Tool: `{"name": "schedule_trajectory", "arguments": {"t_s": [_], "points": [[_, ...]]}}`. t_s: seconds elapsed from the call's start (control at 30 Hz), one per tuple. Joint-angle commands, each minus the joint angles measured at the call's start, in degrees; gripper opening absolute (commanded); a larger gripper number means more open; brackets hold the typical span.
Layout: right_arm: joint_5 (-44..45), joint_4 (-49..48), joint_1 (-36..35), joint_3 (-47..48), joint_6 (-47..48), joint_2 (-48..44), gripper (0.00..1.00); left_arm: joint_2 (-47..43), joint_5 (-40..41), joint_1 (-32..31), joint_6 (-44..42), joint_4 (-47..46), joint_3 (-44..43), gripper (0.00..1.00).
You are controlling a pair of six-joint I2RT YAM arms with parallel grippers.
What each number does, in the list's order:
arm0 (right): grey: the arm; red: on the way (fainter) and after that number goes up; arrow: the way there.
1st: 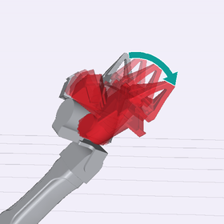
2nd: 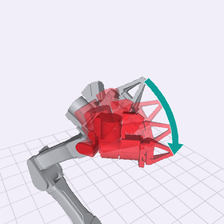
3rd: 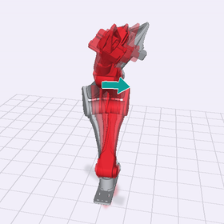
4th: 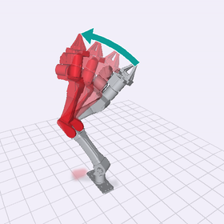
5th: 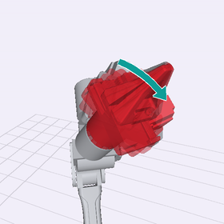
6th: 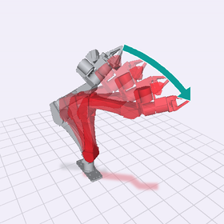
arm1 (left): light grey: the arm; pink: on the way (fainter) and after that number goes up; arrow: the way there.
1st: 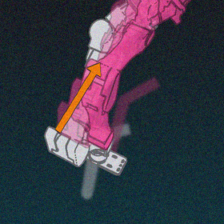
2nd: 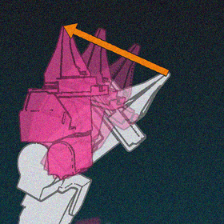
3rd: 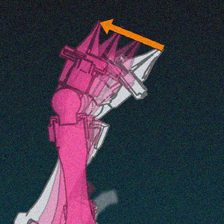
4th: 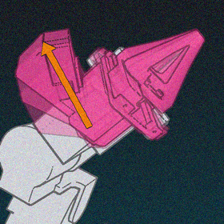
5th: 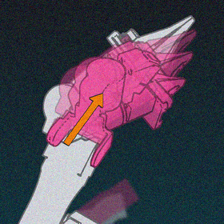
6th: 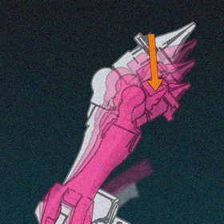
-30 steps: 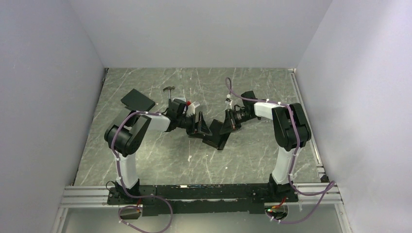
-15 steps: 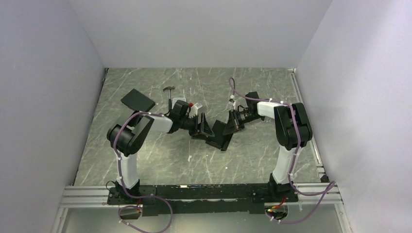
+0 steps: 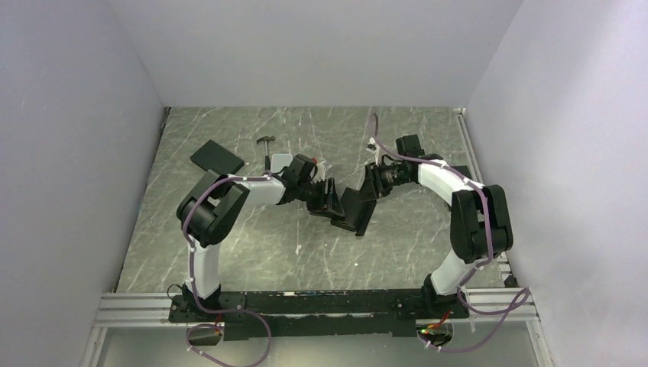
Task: Fold the paper box
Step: Pick up the paper box from the center of the board.
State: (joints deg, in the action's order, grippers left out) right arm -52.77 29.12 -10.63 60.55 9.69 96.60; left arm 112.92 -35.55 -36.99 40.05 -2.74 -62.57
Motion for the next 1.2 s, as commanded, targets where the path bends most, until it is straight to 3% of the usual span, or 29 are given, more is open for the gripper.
{"name": "schedule_trajectory", "arguments": {"t_s": [0.0,0.13,0.27,0.53,0.8,1.17], "points": [[7.41,-3.78,0.49,-2.96,-2.36,-2.68,0.40,4.93,10.98,-0.88,-4.23,8.97,0.11,0.57],[11.02,-6.39,1.32,-6.35,-6.49,-3.59,0.56,5.58,12.73,-1.53,-3.93,10.68,-0.52,0.53],[14.32,-9.42,1.42,-9.53,-11.62,-5.82,0.59,5.66,14.80,-2.42,-4.18,13.02,-1.75,0.52],[13.81,-13.59,1.41,-9.86,-19.08,-2.51,0.45,7.25,14.90,-4.08,-4.07,14.33,-4.01,0.52],[16.56,-12.27,1.36,-8.58,-18.77,3.29,0.35,6.66,13.92,-4.61,-3.32,12.86,-4.08,0.53],[13.54,-11.34,5.50,-9.29,-17.39,7.83,0.17,3.67,4.18,-0.65,3.60,-3.61,3.66,0.69]]}}
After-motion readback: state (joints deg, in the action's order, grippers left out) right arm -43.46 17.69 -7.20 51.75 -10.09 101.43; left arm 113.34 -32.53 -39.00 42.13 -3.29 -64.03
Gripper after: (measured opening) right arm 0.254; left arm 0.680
